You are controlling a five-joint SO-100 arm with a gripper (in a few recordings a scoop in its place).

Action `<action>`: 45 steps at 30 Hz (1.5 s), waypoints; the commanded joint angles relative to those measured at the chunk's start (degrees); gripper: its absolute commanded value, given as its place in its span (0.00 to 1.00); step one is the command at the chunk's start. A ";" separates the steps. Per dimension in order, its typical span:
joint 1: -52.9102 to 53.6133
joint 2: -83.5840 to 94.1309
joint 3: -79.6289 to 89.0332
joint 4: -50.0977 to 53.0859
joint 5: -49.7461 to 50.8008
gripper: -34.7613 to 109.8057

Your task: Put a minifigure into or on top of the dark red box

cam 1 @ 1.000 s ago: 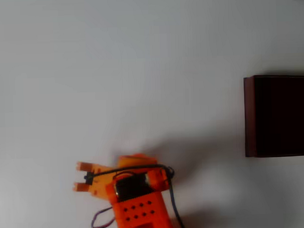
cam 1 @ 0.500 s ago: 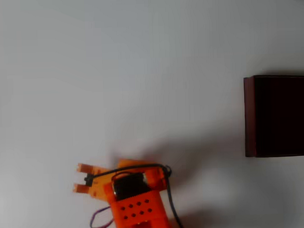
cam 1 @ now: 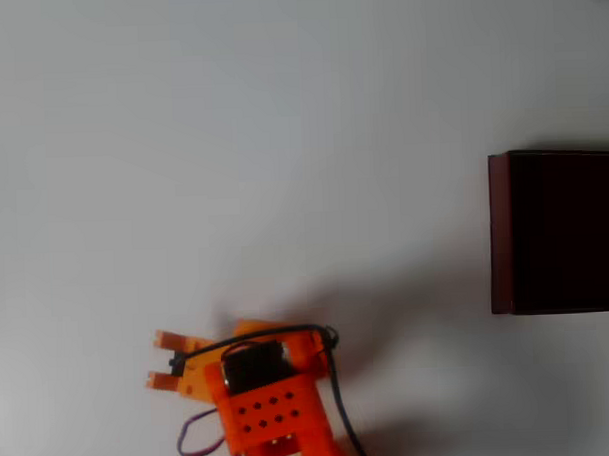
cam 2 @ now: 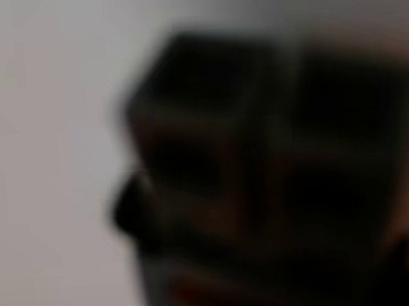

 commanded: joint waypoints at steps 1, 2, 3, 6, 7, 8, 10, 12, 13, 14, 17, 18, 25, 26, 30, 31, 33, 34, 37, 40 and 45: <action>-1.14 0.44 -0.70 0.53 0.18 0.26; -1.23 0.44 -0.70 0.53 0.09 0.26; -1.14 0.44 -0.79 0.53 0.18 0.25; -1.05 0.70 -1.41 1.14 0.53 0.24; -1.49 1.14 -2.02 1.49 0.44 0.24; -1.76 1.58 -3.43 2.64 0.35 0.24; -1.93 2.37 -8.17 6.94 -0.35 0.24; -0.62 2.90 -14.85 13.71 -1.67 0.24; 0.53 3.34 -18.63 16.96 -2.29 0.24; 1.85 3.69 -22.32 20.04 -2.99 0.24; 8.00 3.96 -33.66 27.60 -4.92 0.24; 10.55 3.34 -37.53 29.79 -5.45 0.24; 32.52 -6.06 -62.05 36.56 -8.00 0.24; 35.77 -8.26 -64.25 36.56 -7.91 0.24; 45.88 -22.15 -78.05 36.47 -10.11 0.24; 48.08 -26.46 -82.00 36.47 -9.76 0.24; 51.86 -34.98 -90.35 36.47 -9.49 0.24; 53.53 -39.20 -94.57 36.47 -9.76 0.24; 58.27 -51.06 -104.77 36.47 -9.23 0.24; 62.40 -62.23 -112.24 36.47 -8.26 0.24; 65.39 -70.93 -114.70 36.56 -9.05 0.30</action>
